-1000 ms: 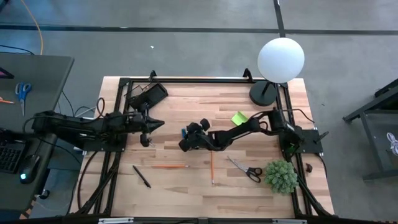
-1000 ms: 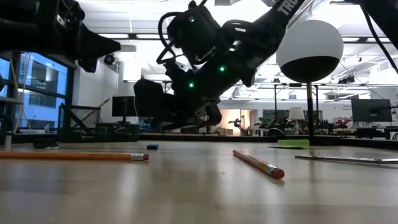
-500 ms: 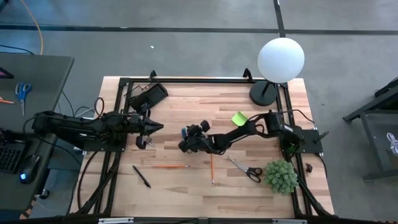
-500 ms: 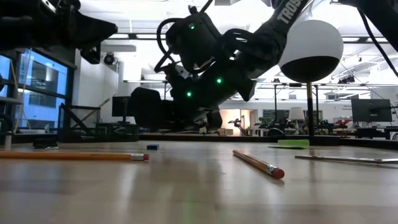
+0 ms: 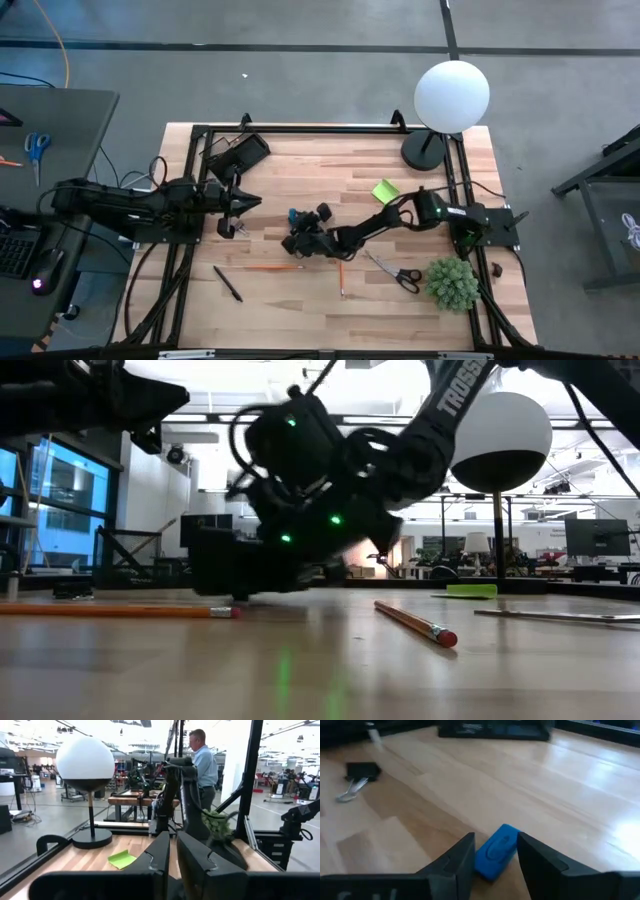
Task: Pick and place office supplies into organizer
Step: Put the blue eraser into the bottom left section of the desk organizer
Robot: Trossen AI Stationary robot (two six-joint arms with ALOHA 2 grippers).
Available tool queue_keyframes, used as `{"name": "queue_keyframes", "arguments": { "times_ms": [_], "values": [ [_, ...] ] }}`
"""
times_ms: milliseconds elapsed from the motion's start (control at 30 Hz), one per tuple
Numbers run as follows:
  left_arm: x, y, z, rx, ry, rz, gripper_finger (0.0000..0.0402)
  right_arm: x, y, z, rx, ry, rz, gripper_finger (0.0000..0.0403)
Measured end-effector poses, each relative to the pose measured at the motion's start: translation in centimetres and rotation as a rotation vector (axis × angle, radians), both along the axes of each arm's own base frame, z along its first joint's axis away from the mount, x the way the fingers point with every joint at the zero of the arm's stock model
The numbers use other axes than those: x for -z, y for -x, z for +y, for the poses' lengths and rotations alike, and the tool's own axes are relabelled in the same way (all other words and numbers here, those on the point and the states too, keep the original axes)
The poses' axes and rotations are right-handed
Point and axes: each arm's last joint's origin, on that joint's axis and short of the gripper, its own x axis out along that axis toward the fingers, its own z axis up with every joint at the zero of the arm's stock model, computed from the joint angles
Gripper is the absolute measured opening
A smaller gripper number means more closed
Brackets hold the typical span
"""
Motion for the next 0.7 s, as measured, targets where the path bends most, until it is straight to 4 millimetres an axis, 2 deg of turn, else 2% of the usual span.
{"name": "queue_keyframes", "arguments": {
  "times_ms": [100,233,700],
  "values": [
    [0.00,0.00,0.00,-0.001,0.000,0.000,0.0026,-0.13,-0.74,0.48,0.015,0.055,0.053,0.0137],
    [0.01,0.00,0.01,-0.001,0.000,0.001,0.0026,-0.65,-1.23,0.14,0.041,0.031,0.112,0.0137],
    [0.30,-0.04,0.00,0.007,0.037,0.027,0.0024,-0.23,-0.78,0.05,0.076,-0.097,0.122,0.0137]
  ]
}}
